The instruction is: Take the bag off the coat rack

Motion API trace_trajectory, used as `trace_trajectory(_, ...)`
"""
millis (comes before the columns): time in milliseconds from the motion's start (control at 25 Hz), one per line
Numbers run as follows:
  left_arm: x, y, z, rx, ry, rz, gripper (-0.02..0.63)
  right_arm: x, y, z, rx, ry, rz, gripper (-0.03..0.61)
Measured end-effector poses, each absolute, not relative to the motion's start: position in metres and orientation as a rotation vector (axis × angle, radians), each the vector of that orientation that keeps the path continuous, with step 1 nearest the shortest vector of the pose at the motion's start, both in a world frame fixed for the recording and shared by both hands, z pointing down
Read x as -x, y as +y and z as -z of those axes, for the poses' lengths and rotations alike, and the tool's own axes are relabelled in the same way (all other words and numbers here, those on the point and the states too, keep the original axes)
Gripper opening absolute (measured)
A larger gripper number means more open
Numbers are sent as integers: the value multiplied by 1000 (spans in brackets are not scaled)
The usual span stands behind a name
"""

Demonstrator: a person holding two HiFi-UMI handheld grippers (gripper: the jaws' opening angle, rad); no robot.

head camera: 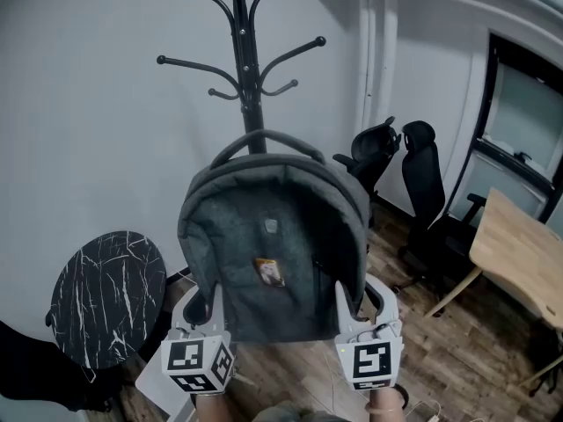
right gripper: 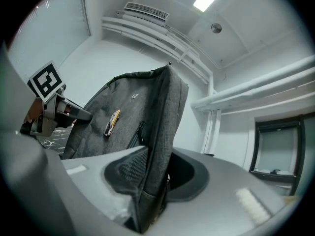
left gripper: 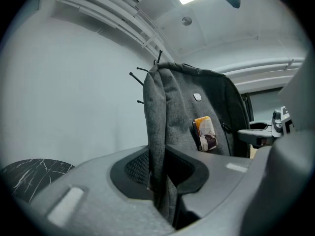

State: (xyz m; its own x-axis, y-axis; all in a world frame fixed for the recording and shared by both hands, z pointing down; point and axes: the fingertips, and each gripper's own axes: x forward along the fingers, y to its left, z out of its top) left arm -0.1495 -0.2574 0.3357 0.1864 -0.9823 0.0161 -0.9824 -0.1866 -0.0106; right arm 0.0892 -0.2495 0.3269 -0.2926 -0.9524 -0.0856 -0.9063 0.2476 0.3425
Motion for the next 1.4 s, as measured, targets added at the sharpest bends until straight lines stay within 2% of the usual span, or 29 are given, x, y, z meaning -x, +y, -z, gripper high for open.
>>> trace_trajectory(680, 109, -150, -343, -2347, -2085, -77, 69, -130, -159, -338, -1720, -2440, 480, 109)
trace_trajectory(1400, 135, -86, -344, -2389, -2024, -79, 69, -104, -91, -338, -1757, -2400, 462, 109)
